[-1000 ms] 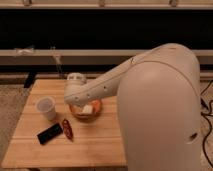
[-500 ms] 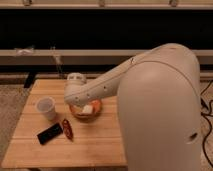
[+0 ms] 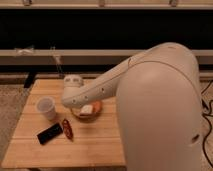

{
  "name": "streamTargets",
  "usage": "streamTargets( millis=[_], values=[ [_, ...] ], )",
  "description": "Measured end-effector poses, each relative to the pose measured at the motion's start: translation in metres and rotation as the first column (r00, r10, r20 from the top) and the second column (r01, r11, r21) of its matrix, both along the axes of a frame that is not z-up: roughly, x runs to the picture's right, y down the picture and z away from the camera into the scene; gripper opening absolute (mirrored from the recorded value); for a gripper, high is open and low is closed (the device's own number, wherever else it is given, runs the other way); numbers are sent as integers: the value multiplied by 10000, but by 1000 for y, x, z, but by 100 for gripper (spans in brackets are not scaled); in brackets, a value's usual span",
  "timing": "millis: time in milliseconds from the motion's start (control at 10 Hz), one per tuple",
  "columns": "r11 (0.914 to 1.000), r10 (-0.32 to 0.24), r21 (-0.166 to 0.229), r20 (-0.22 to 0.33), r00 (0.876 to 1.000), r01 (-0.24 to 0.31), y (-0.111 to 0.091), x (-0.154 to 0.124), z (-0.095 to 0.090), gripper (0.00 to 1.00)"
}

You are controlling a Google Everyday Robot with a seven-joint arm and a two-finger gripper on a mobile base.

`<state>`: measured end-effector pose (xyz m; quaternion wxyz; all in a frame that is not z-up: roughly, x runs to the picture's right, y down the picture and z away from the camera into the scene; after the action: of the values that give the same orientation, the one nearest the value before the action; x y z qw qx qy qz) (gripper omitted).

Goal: Place the pepper in the ceramic bowl

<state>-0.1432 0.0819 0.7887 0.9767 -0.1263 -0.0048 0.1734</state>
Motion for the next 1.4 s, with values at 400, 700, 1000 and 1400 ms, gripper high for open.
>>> streamTargets(
  millis=[400, 700, 1000, 1400],
  values=[
    [9986, -493, -140, 876, 9949, 507, 53, -55, -47, 80],
    [9921, -610, -987, 1615, 9850, 776, 98, -86, -68, 80],
    [9725, -476, -2159, 1847, 9816, 878, 128, -96, -47, 80],
    [9512, -247, -3004, 1554, 9876, 710, 136, -92, -13, 80]
  ],
)
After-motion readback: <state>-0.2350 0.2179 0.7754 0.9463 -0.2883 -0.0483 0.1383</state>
